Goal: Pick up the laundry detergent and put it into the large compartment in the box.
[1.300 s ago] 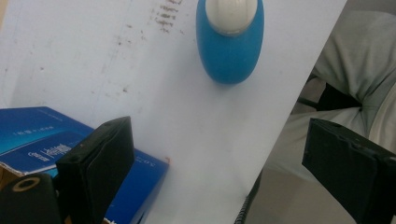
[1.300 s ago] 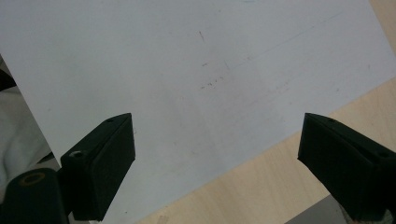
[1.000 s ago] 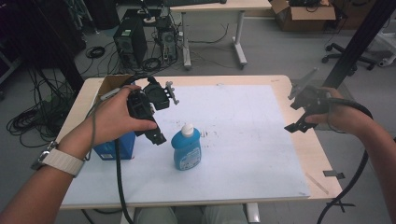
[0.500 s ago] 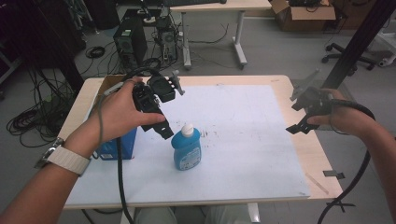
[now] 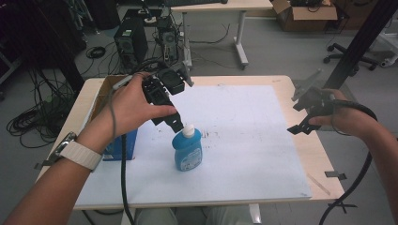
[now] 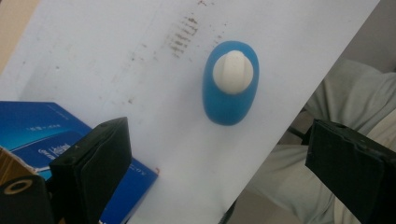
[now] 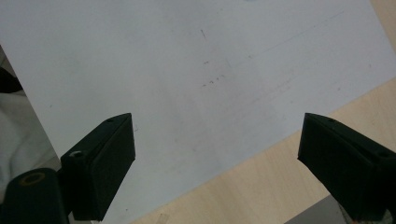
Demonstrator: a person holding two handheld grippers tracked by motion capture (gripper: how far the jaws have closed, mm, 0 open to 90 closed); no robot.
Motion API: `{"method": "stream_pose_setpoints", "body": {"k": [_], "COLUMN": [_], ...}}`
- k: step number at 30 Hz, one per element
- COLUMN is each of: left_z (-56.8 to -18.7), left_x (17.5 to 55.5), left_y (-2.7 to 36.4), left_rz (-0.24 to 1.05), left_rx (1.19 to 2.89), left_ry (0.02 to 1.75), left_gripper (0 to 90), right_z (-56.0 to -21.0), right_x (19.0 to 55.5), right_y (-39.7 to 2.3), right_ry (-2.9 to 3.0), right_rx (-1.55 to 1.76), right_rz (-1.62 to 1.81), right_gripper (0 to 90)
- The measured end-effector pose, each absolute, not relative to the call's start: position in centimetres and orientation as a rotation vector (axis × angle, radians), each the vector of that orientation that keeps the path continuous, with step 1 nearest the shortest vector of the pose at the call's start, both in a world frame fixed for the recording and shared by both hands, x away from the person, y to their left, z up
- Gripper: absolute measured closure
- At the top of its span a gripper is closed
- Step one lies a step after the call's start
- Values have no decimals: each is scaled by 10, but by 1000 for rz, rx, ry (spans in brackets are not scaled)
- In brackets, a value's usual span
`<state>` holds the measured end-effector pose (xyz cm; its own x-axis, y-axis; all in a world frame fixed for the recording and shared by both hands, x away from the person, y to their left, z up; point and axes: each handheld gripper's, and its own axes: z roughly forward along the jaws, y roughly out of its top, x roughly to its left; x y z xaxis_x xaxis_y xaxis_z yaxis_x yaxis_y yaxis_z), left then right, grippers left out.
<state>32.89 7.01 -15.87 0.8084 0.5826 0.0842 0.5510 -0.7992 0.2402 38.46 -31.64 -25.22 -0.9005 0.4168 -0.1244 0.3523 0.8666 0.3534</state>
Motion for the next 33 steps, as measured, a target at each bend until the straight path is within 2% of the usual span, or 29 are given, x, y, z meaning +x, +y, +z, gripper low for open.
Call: {"method": "stream_pose_setpoints", "body": {"k": [18,33], "left_z": [-164,-182], "left_x": [336,343], "left_y": [58,46], "left_rz": [256,214], "left_rx": [2778,2786], "left_ry": [918,903], "left_gripper": [74,79], "right_z": [-253,-255], "right_x": [386,386], "right_y": [-316,-316], "right_ry": [2846,2846], "right_rx": [587,588], "right_rz": [479,485], "right_gripper": [111,111]}}
